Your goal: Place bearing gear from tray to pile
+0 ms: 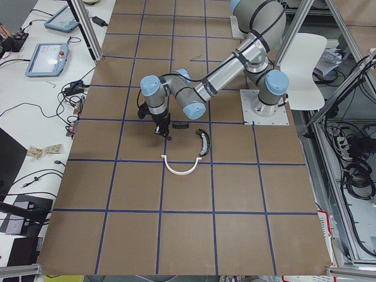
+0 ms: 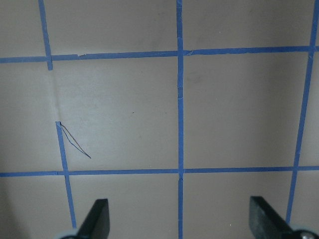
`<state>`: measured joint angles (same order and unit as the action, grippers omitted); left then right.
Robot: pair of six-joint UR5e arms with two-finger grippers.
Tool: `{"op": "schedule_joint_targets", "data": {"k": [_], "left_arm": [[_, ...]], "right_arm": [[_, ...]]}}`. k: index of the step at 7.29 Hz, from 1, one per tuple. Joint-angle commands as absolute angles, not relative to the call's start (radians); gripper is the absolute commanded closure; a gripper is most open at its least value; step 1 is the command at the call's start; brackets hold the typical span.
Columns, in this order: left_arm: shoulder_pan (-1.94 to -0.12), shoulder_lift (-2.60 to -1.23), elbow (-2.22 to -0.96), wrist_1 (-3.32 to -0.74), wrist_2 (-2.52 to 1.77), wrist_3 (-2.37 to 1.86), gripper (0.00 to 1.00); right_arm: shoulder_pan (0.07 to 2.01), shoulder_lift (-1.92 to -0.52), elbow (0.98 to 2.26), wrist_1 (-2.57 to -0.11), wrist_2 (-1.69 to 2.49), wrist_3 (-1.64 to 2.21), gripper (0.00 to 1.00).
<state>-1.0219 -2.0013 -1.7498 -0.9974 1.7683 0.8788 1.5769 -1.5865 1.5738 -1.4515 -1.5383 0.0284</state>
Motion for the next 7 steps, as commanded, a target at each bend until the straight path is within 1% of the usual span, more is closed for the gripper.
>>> {"op": "schedule_joint_targets", "data": {"k": [1,2,3,4,5,6,7], "left_arm": [[-0.985,-2.046,-1.775,-0.936,1.77,0.939,1.0],[-0.986,-2.049,-1.772,-0.936,1.767,0.928,0.96],[-0.98,-2.048,-1.772,-0.936,1.76,0.928,0.18],[-0.979,-2.031,-1.764,-0.946,1.714,0.922,0.0],[-0.986,-2.011,-1.753,-0.971,1.707,0.905,0.0],[-0.998,-1.969,-1.749,-1.051,1.704,0.869,0.0],[-1.026,-1.9,-1.749,-1.13,1.669,0.783,0.0]], "right_arm": [[1.58,-1.588,1.574,-1.46,-1.537,0.034,0.0],[1.58,-1.588,1.574,-1.459,-1.54,0.026,0.0],[1.58,-1.588,1.574,-1.457,-1.54,0.026,0.0],[1.58,-1.589,1.574,-1.462,-1.54,0.032,0.0],[1.58,-1.588,1.574,-1.463,-1.537,0.035,0.0],[1.58,-1.588,1.574,-1.463,-1.537,0.032,0.0],[1.58,-1.588,1.574,-1.463,-1.539,0.028,0.0]]}}
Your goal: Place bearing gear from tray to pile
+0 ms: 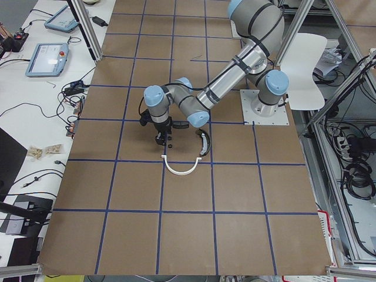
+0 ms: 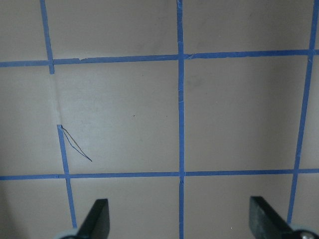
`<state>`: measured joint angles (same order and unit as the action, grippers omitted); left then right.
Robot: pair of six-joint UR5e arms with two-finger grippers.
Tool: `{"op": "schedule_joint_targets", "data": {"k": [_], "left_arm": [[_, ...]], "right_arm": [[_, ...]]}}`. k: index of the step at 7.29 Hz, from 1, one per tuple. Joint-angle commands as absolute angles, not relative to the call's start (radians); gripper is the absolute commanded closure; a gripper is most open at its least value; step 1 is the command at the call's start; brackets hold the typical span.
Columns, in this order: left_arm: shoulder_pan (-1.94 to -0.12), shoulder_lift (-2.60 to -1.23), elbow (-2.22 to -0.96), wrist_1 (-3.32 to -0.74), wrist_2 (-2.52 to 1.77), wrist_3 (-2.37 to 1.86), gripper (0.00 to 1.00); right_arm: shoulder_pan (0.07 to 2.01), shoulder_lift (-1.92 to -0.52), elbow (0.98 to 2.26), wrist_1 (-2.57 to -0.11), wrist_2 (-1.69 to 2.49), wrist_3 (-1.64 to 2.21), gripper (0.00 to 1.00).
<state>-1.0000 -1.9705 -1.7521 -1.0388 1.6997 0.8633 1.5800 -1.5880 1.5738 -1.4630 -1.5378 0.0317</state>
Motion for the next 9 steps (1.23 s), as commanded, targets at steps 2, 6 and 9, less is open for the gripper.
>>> {"op": "schedule_joint_targets", "data": {"k": [2,6,9], "left_arm": [[-1.145,-1.756,-1.723,-1.297,1.658,0.59,0.0],[-1.544,-1.681,-1.427,-1.643,1.605,0.007,0.0],[-1.644,-1.619,-1.414,-1.644,1.586,-0.017,0.0]], "right_arm": [[1.578,-1.588,1.572,-1.511,-1.542,0.025,0.0],[1.577,-1.585,1.572,-1.516,-1.539,0.025,0.0],[1.577,-1.583,1.577,-1.511,-1.539,0.025,0.0]]}}
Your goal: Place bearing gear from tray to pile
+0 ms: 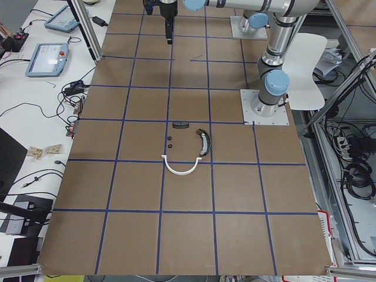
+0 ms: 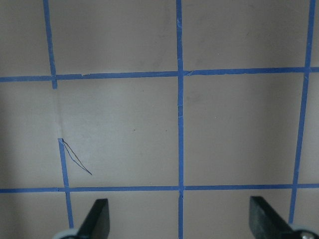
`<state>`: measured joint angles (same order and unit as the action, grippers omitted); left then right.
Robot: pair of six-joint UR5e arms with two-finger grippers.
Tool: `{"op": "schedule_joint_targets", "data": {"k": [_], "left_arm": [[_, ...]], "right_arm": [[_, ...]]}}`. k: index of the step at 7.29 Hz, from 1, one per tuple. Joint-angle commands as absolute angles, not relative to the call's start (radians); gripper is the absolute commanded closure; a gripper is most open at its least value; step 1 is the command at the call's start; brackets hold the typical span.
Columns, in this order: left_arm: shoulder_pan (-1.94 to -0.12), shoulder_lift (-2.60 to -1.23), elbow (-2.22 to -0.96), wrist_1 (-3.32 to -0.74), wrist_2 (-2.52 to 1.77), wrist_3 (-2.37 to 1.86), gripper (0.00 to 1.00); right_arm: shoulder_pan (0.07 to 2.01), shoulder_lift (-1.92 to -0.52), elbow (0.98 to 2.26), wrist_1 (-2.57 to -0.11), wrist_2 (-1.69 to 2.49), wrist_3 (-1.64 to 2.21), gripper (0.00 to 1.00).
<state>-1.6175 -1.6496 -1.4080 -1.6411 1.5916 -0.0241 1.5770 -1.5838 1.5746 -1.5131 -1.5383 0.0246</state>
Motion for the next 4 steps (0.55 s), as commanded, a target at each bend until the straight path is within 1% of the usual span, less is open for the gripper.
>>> {"op": "schedule_joint_targets", "data": {"k": [1,4], "left_arm": [[-1.643,-1.605,-1.43,-1.643,1.585,0.003,0.0],[-1.644,-1.592,-1.472,-1.624,1.549,0.034,0.0]], "right_arm": [[1.577,-1.582,1.578,-1.512,-1.537,0.025,0.0],[1.578,-1.583,1.578,-1.512,-1.543,0.023,0.0]]}}
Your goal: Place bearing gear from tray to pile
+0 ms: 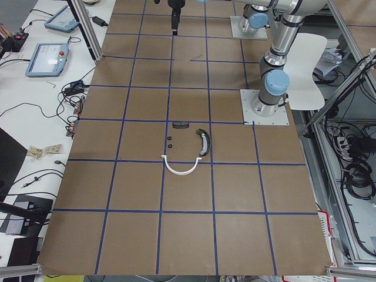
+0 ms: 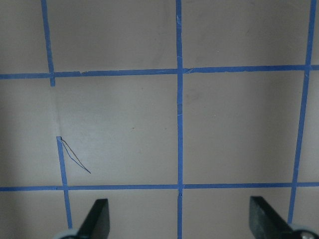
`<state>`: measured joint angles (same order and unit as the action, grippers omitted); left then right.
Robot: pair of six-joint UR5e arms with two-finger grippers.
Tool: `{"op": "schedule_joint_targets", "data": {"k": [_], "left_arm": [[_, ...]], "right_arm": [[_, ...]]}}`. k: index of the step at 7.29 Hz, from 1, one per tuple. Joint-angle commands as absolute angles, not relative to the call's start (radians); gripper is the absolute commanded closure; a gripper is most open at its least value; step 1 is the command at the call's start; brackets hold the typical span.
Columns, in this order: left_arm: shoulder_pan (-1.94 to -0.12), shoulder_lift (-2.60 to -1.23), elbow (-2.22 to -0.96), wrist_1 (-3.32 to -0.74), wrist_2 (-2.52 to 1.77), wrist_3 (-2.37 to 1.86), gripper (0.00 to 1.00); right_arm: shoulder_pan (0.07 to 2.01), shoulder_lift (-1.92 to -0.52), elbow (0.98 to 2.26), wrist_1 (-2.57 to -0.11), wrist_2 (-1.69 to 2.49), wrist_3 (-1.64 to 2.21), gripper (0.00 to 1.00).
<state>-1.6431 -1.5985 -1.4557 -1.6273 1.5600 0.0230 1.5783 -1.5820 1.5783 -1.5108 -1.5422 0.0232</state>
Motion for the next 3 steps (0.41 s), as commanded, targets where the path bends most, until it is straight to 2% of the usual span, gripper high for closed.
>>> {"op": "schedule_joint_targets", "data": {"k": [1,3], "left_arm": [[-1.643,-1.583,-1.498,-1.623,1.551,0.026,0.0],[-1.64,-1.566,-1.519,-1.608,1.552,0.034,0.0]], "right_arm": [[1.578,-1.583,1.578,-1.513,-1.546,0.023,0.0],[1.578,-1.58,1.582,-1.508,-1.548,0.025,0.0]]}}
